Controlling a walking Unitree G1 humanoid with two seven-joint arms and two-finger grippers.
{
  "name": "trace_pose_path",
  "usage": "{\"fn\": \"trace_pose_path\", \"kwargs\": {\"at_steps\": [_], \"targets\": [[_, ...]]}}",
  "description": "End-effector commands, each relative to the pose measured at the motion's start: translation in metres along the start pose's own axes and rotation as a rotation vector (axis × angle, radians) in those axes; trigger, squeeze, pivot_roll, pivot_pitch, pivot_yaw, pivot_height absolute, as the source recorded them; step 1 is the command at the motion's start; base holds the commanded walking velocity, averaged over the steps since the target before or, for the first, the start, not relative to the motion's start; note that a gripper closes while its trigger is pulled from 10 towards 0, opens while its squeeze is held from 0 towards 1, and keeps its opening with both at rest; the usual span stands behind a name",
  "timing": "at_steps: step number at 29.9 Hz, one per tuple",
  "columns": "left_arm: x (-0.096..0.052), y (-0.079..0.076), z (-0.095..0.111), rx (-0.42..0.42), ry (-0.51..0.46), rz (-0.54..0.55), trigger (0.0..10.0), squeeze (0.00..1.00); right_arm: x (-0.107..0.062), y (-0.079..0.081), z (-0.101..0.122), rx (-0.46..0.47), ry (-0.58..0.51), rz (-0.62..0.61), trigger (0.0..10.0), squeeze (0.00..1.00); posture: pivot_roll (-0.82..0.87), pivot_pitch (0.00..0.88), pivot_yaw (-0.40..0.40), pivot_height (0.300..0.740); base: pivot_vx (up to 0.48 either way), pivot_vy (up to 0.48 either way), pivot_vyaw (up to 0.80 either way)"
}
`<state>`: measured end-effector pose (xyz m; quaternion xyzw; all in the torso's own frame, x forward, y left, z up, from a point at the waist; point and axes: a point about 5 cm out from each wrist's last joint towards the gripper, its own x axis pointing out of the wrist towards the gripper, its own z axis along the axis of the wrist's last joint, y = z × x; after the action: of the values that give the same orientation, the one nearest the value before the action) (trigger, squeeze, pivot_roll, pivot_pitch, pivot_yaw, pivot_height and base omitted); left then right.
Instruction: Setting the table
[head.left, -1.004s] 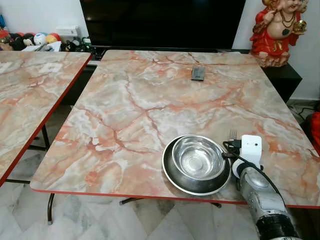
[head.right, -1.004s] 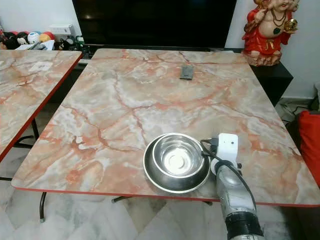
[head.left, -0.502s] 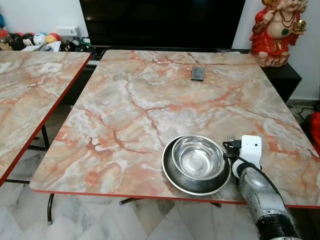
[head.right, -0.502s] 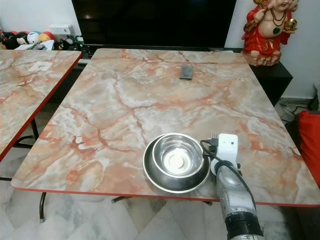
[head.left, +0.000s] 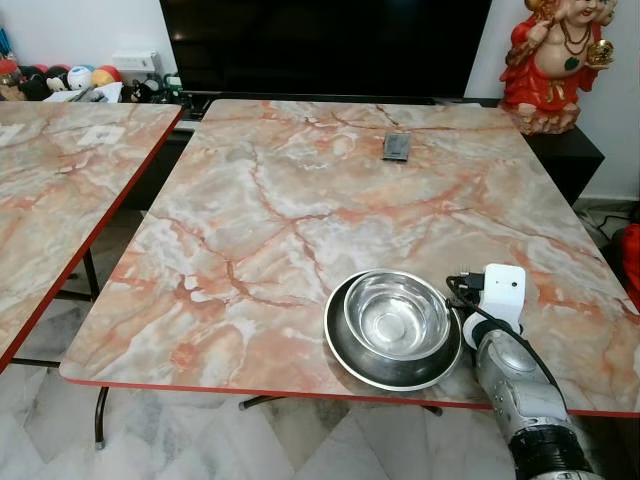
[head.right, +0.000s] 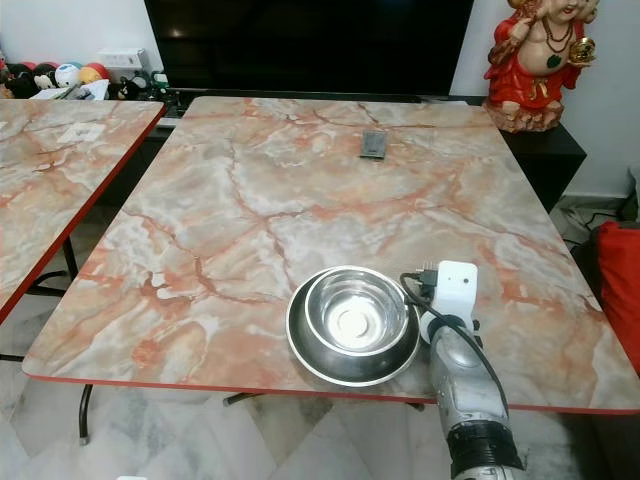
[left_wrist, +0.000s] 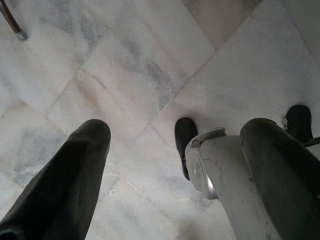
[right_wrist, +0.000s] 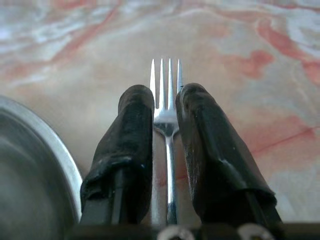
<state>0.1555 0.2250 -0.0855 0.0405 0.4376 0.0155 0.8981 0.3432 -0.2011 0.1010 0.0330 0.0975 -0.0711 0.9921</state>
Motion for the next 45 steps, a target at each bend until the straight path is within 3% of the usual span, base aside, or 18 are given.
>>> {"fn": "trace_pose_path", "kwargs": {"at_steps": [1, 5, 24, 31, 36, 45], "targets": [[-0.003, 0.000, -0.011, -0.004, 0.037, 0.002, 10.0, 0.00, 0.001, 0.001, 0.014, 0.023, -0.072, -0.009, 10.0, 0.00, 0.00, 0.103, 0.020, 0.740, 0.000, 0.000, 0.00], [-0.004, -0.001, -0.014, -0.005, 0.042, 0.002, 10.0, 0.00, 0.000, -0.003, 0.032, 0.078, -0.193, -0.039, 10.0, 0.00, 0.00, 0.103, 0.021, 0.740, 0.000, 0.000, 0.00], [-0.004, 0.003, -0.013, -0.014, 0.045, 0.021, 10.0, 0.00, -0.012, 0.009, 0.068, 0.054, -0.429, 0.031, 10.0, 0.00, 0.01, 0.080, 0.016, 0.740, 0.000, 0.000, 0.00], [-0.004, 0.002, -0.015, -0.031, 0.053, 0.028, 10.0, 0.00, -0.011, 0.016, 0.073, 0.052, -0.446, 0.048, 10.0, 0.00, 0.01, 0.070, 0.015, 0.740, 0.000, 0.000, 0.00], [-0.005, -0.001, -0.019, -0.026, 0.063, 0.020, 10.0, 0.00, -0.013, 0.022, 0.074, 0.012, -0.463, 0.076, 10.0, 0.00, 0.00, 0.064, 0.018, 0.740, 0.000, 0.422, 0.00], [-0.002, -0.013, -0.016, -0.018, 0.062, 0.005, 10.0, 0.00, -0.014, 0.025, 0.075, 0.044, -0.471, 0.073, 10.0, 0.00, 0.00, 0.050, 0.016, 0.740, 0.000, 0.480, 0.00]]}}
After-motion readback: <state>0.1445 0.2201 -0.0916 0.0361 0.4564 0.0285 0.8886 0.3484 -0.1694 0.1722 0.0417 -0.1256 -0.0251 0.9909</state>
